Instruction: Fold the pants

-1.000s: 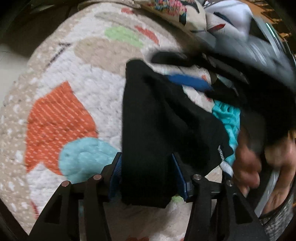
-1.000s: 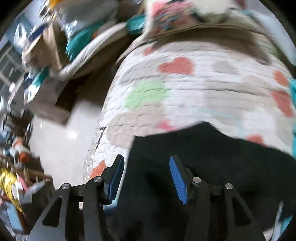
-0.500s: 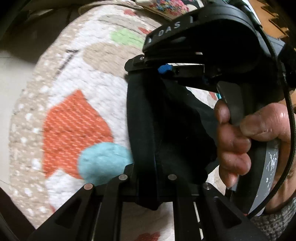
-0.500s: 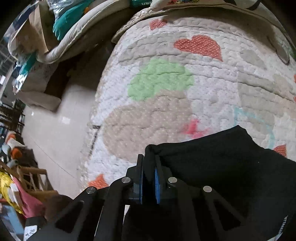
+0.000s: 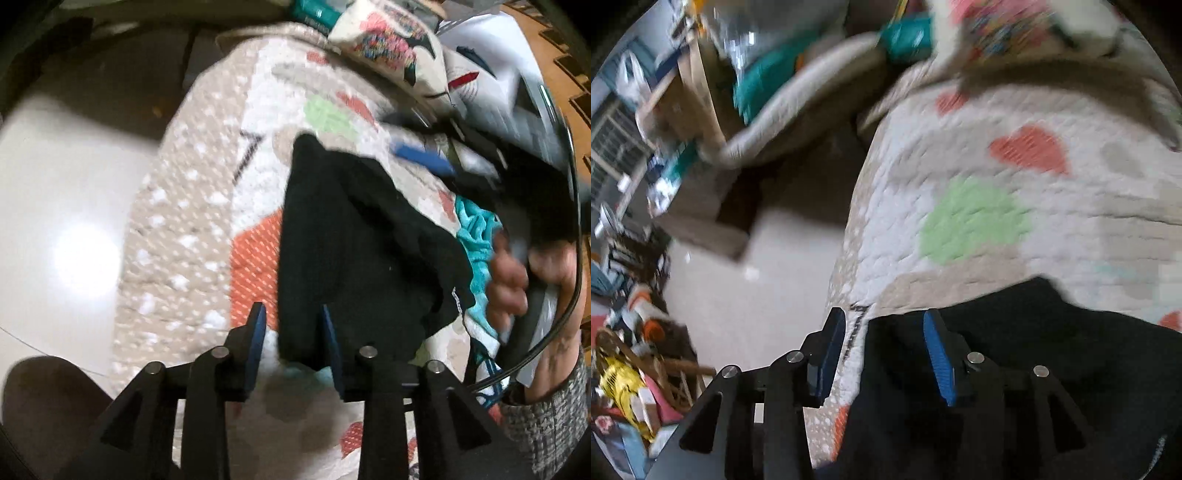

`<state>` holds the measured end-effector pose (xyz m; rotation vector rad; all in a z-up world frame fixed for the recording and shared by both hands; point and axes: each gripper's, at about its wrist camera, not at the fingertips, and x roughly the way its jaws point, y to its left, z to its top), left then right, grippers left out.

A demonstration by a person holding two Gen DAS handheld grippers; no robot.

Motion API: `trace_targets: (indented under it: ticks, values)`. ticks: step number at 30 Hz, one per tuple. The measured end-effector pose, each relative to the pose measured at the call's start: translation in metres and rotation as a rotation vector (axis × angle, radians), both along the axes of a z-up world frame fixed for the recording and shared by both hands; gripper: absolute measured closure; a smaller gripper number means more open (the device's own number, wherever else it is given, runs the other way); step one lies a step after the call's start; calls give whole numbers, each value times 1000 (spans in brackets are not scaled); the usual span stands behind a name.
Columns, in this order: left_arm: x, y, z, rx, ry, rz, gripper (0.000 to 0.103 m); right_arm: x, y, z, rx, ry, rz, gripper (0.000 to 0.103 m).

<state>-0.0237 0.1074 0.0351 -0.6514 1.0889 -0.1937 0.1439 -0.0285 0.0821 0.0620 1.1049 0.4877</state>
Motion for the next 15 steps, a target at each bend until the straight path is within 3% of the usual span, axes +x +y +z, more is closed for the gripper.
trace_targets:
  ticks: [4,11,15]
  values:
    - [0,12,7,-11,-37,20,69,-35,-47,10,8,-7,-39,54]
    - [-8,3,11,-5,-55,18,68,-87,-97,-24,127,84,-104,54]
    - [-11,-12,22,9,-78,5,67,-99,-117,-39,261,150,-151,53]
